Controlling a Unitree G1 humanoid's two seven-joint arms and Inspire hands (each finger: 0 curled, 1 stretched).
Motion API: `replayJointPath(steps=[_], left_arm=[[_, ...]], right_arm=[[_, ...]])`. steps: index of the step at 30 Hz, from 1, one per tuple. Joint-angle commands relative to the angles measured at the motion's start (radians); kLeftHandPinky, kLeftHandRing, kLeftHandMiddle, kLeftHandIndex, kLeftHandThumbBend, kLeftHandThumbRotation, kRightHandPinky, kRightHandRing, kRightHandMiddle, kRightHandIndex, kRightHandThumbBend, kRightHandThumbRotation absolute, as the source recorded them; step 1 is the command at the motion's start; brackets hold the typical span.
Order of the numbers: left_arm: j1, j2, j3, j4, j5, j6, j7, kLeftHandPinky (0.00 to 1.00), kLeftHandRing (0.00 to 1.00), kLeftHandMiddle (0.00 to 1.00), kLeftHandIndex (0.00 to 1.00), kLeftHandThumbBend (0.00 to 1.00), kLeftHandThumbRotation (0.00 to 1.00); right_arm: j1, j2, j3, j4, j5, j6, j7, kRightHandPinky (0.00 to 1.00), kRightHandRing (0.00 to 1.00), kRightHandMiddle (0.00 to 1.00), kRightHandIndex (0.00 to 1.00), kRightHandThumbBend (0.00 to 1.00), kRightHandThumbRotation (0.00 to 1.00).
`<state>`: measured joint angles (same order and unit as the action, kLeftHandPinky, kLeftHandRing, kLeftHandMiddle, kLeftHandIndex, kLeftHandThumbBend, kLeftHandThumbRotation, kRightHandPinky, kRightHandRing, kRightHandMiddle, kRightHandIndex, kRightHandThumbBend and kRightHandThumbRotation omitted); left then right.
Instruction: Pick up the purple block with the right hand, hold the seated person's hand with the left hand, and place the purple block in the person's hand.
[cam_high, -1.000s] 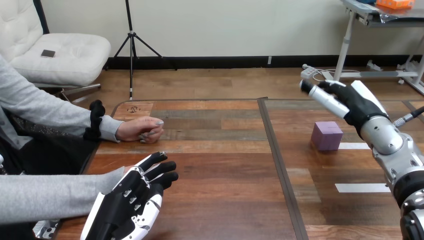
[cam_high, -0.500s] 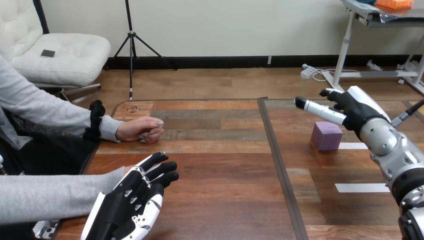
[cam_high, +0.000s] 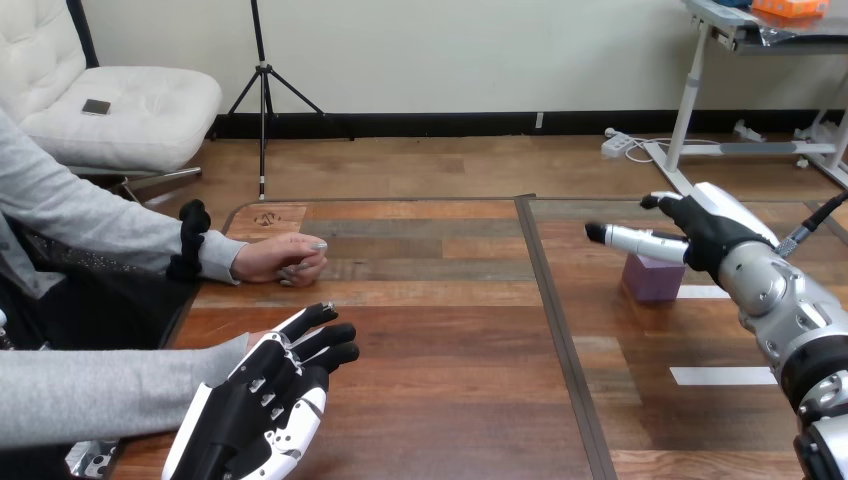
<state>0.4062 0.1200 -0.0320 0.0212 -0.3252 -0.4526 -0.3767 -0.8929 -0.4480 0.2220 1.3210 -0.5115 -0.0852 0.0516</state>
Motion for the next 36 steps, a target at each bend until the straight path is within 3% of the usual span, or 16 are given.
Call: replayJointPath(steps=[1, 7, 14, 22, 36], left_arm=[[-0.037, -0.018, 0.001, -0.058, -0.012, 0.006, -0.005, 0.9, 0.79, 0.78, 0.82, 0.06, 0.07], [-0.037, -0.021, 0.0, -0.059, -0.014, 0.004, -0.008, 0.91, 0.79, 0.78, 0.82, 0.06, 0.06], [-0.045, -0.033, -0.002, -0.048, -0.093, 0.02, -0.055, 0.96, 0.8, 0.79, 0.83, 0.04, 0.05], [-0.052, -0.037, 0.001, -0.033, -0.121, 0.023, -0.081, 1.0, 0.81, 0.8, 0.84, 0.0, 0.05], [-0.059, -0.043, 0.009, -0.016, -0.132, 0.02, -0.096, 1.0, 0.82, 0.81, 0.84, 0.0, 0.06]], right_arm=[[-0.072, -0.02, 0.02, -0.003, -0.013, 0.0, -0.023, 0.88, 0.96, 0.97, 0.92, 0.84, 0.75], [-0.065, -0.018, 0.043, 0.0, -0.029, -0.002, -0.014, 0.89, 0.96, 0.97, 0.92, 0.83, 0.75], [-0.054, -0.012, 0.059, 0.002, -0.034, 0.005, -0.009, 0.89, 0.96, 0.97, 0.92, 0.81, 0.73], [-0.039, -0.006, 0.074, 0.006, -0.043, 0.005, -0.012, 0.89, 0.96, 0.97, 0.92, 0.79, 0.71], [-0.021, 0.0, 0.088, 0.007, -0.038, 0.0, 0.008, 0.87, 0.94, 0.96, 0.91, 0.75, 0.69]])
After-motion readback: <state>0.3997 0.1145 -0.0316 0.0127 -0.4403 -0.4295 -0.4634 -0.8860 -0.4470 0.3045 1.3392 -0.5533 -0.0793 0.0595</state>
